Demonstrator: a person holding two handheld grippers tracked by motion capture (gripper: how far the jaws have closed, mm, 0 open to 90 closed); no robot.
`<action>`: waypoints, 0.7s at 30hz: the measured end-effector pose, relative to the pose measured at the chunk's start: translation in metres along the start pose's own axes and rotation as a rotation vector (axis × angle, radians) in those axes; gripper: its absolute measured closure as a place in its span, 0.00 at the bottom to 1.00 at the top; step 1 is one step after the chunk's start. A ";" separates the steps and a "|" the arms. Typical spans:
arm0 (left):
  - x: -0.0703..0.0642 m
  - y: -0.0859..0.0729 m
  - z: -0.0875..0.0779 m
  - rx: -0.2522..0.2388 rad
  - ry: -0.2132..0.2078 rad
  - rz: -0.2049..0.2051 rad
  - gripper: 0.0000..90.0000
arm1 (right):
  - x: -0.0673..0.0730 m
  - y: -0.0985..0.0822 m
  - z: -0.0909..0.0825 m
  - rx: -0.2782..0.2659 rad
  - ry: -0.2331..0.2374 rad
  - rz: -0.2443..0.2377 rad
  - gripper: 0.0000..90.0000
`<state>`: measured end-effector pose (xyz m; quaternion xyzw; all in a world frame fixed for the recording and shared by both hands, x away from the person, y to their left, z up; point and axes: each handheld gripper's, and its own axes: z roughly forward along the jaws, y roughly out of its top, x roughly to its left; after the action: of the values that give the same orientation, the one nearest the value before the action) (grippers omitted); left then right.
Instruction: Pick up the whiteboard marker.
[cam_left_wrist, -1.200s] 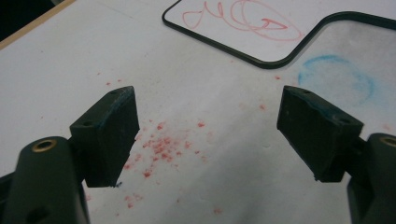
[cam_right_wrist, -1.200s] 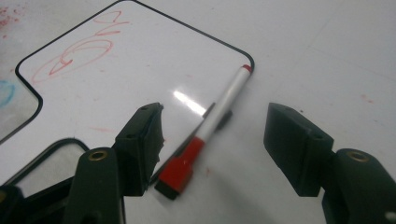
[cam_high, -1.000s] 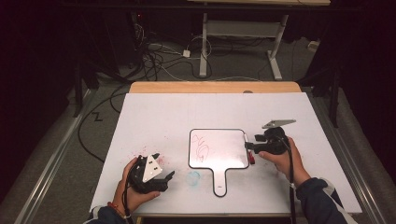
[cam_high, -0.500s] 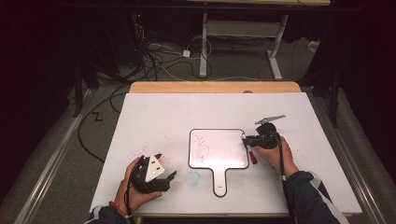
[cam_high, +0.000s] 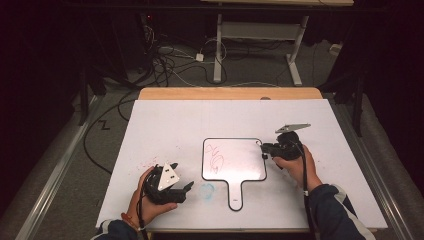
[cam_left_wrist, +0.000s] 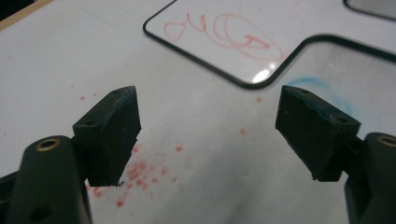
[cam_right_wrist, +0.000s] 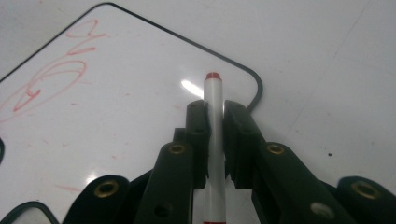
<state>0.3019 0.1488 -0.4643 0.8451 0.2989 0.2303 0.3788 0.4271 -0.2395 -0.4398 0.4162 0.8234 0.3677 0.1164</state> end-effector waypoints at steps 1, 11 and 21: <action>0.000 0.003 0.001 -0.014 -0.013 -0.014 0.23 | 0.003 0.001 -0.003 -0.019 0.006 -0.009 0.90; -0.009 0.048 0.019 -0.137 -0.202 -0.151 0.28 | 0.050 0.012 -0.017 -0.192 0.099 -0.099 0.90; -0.029 0.083 0.044 -0.190 -0.321 -0.238 0.36 | 0.088 0.014 -0.022 -0.305 0.182 -0.128 0.90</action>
<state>0.3359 0.0622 -0.4315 0.7900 0.3095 0.0737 0.5240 0.3695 -0.1778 -0.4040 0.3056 0.7901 0.5161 0.1264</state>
